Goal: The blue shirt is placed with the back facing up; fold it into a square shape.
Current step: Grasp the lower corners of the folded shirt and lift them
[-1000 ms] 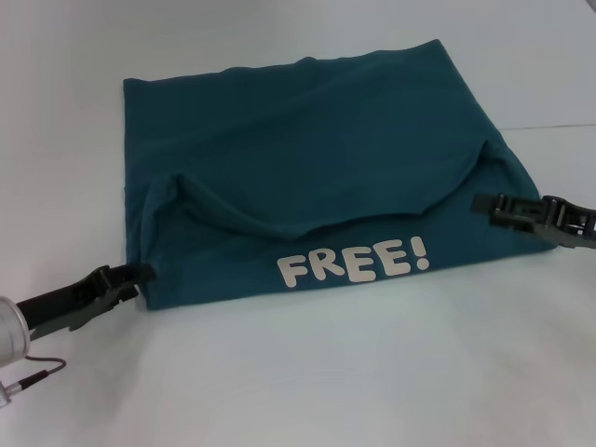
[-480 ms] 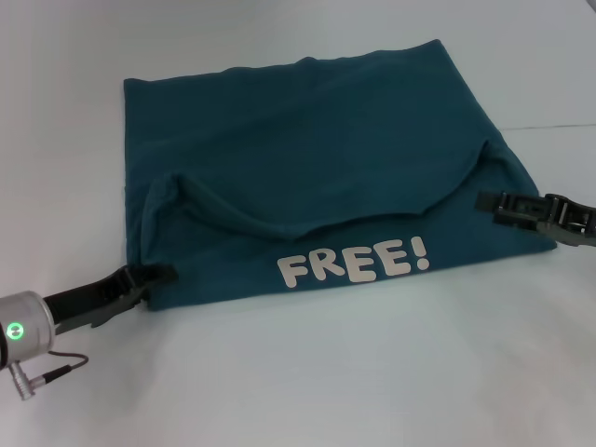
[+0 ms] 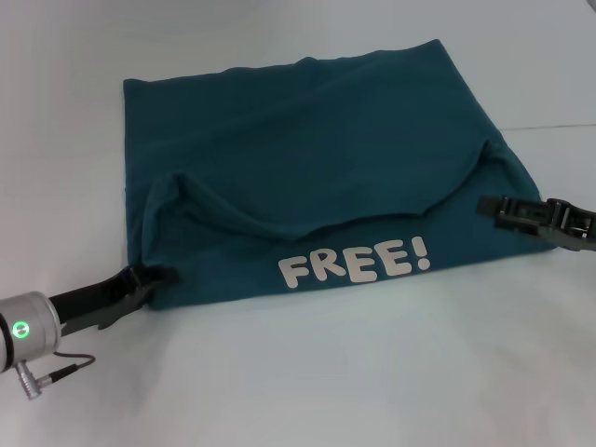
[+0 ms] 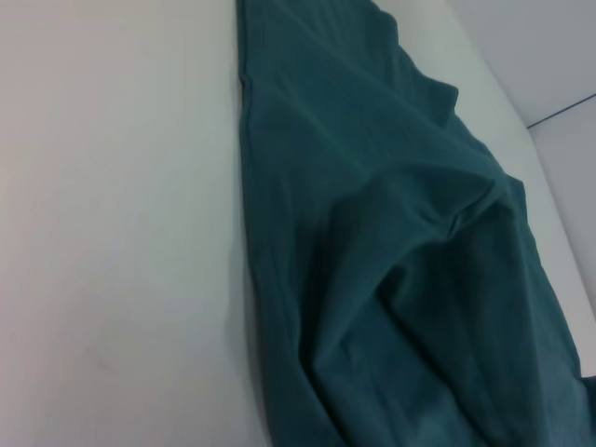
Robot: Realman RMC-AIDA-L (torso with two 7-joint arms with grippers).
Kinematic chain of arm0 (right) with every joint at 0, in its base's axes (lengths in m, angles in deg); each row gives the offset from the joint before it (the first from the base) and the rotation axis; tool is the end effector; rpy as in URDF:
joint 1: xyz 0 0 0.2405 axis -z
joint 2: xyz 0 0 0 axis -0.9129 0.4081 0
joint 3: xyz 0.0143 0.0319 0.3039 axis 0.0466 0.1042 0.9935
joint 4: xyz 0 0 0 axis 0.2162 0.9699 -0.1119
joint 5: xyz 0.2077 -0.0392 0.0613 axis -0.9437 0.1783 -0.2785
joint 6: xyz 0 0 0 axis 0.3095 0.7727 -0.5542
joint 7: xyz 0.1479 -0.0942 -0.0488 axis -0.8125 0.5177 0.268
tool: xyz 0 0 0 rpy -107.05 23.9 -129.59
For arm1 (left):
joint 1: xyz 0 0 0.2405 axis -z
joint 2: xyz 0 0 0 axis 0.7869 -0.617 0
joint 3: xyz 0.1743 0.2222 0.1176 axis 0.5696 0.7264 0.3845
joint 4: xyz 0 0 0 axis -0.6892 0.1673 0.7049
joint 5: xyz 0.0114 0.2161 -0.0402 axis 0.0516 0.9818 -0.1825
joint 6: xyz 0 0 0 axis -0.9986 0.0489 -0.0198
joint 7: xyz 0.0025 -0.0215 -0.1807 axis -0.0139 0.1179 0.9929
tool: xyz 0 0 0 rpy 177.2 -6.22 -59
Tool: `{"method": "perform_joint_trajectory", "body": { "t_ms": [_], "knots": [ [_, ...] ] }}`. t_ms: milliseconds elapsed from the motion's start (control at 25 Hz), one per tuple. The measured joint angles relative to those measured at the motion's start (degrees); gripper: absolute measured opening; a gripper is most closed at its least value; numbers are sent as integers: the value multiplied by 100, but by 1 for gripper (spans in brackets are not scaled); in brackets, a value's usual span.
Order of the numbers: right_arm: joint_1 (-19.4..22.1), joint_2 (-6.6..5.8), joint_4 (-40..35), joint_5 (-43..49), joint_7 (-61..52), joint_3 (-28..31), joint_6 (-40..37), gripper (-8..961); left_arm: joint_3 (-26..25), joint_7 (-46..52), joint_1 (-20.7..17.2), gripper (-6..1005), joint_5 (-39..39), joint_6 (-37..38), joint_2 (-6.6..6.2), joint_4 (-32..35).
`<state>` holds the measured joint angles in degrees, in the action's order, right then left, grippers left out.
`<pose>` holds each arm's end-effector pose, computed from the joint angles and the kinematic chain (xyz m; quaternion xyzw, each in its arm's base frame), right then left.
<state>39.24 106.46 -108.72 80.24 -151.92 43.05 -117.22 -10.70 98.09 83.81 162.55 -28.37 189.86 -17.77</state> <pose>0.3551 0.4005 0.0152 -0.7328 0.5753 0.3140 0.1830 -0.3447 0.4164 -0.0970 -0.6515 -0.6842 -0.2623 0.1967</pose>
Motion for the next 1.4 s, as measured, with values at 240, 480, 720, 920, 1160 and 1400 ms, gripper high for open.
{"method": "perform_joint_trajectory", "body": {
  "t_ms": [240, 480, 720, 920, 1160, 1400],
  "knots": [
    [-7, 14, 0, 10, -7, -3, -10, 701, 52, -24, -38, 309, 8, 53, 26, 104],
    [-16, -46, 31, 91, -60, -58, -27, 701, 61, -69, -33, 37, 0, 262, 13, 160],
    [-194, -401, 6, 951, -748, -49, -98, 701, 44, 98, 59, 12, 8, 633, -139, 205],
    [-266, -741, -196, 1503, -1494, 18, 161, 701, 82, 288, 108, 12, 11, 701, -182, 328],
    [-407, -759, -428, 2454, -1957, 196, 721, 702, 84, 342, 159, 12, 17, 708, -206, 342],
    [-687, -684, -213, 2920, -2002, 153, 1053, 702, 82, 380, 159, 12, 17, 719, -206, 361]
  ]
}}
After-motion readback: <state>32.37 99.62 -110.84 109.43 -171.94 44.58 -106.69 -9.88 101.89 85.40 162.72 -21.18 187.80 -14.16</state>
